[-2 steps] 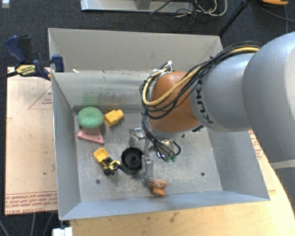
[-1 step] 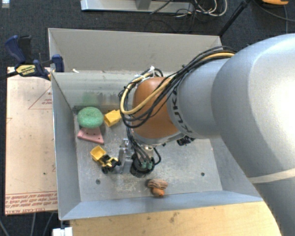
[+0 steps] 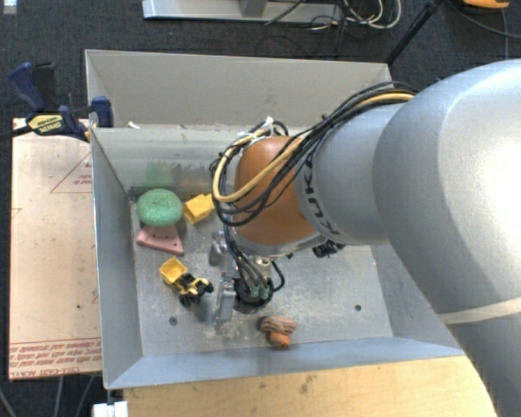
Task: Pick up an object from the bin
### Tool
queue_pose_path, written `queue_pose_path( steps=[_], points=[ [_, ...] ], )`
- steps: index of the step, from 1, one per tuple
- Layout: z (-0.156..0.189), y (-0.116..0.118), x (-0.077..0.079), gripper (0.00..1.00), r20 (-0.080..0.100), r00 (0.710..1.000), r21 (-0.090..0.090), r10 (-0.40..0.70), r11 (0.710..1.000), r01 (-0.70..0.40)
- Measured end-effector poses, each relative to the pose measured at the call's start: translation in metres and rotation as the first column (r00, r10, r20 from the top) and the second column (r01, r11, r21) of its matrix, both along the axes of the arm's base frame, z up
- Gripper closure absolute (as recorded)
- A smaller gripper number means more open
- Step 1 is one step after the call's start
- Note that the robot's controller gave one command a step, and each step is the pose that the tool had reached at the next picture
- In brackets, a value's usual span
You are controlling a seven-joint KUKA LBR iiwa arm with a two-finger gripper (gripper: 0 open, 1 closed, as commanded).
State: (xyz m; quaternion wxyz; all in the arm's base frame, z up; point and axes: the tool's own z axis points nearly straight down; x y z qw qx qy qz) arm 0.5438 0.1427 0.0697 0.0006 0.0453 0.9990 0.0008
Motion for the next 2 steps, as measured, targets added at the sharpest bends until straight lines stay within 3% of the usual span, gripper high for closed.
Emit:
queue_pose_path(
  steps=[1, 2],
  points=[
    [0.000, 0.000, 0.000, 0.00, 0.000, 1.000, 0.000, 0.000, 1.000, 0.000],
    [0.000, 0.042, 0.021, 0.00, 0.001, 1.000, -0.001, 0.004, 1.000, -0.004]
  ],
)
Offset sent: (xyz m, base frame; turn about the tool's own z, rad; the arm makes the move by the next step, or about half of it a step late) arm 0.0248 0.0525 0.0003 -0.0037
